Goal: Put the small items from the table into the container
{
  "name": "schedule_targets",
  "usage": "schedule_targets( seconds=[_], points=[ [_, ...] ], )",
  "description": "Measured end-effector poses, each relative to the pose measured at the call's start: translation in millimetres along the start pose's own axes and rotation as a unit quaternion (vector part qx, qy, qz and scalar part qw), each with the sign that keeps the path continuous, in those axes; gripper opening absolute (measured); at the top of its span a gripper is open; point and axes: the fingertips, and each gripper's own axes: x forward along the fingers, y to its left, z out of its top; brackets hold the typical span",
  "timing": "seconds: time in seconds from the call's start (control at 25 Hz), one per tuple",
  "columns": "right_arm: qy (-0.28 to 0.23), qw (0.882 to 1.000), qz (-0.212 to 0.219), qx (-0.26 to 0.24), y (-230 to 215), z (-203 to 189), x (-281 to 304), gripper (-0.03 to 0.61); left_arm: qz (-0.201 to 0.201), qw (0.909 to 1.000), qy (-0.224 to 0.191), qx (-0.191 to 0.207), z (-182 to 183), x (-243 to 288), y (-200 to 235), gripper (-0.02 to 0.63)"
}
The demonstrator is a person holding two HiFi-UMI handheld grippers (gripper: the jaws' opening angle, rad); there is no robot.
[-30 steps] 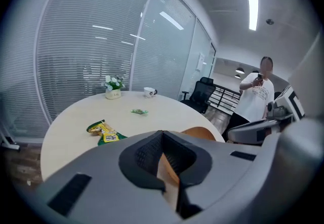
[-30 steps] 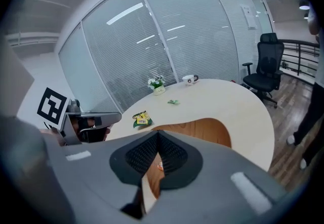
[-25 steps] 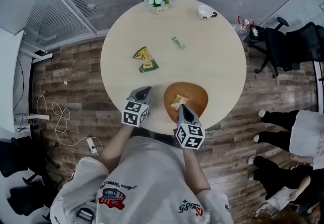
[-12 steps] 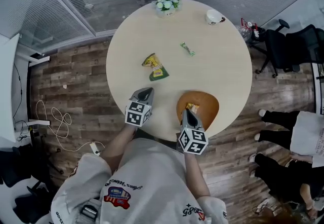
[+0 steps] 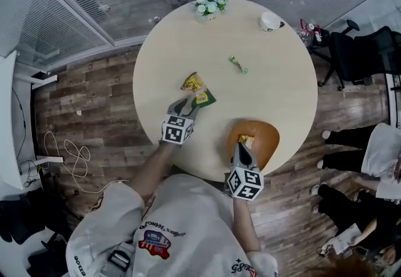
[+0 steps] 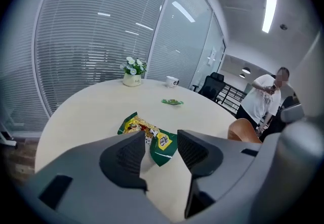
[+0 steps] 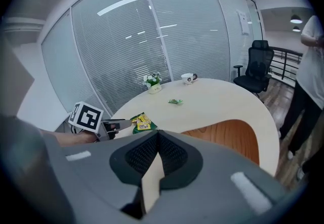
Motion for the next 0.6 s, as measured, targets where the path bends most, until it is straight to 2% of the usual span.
schedule_targets(
  seconds=[0.16,0.4,0.44,0.48,0.6],
  points=[
    [0.008,1.0,-0.015,0.004,-2.7,-7.1,2.3,0.002,0.013,0.9998,0.012,-0.013,-6.8,34.2,7.9,0.186],
    [0.015,0.999,-0.03,0.009,-11.0,-5.5,5.6,0.002,0.029,0.998,0.056,0.002,-25.3,69.3,16.7,0.184],
    [0.015,0.999,-0.032,0.011,-12.1,-5.4,5.7,0.002,0.03,0.9978,0.058,0.009,-25.2,70.3,17.7,0.165],
    [0.015,0.999,-0.034,0.013,-12.9,-5.7,5.5,0.002,0.031,0.9976,0.059,0.018,-24.4,70.0,18.5,0.117],
    [0.013,0.999,-0.037,0.017,-15.8,-6.2,3.6,0.002,0.029,0.9974,0.059,0.03,-23.1,68.9,18.1,0.084]
  ],
)
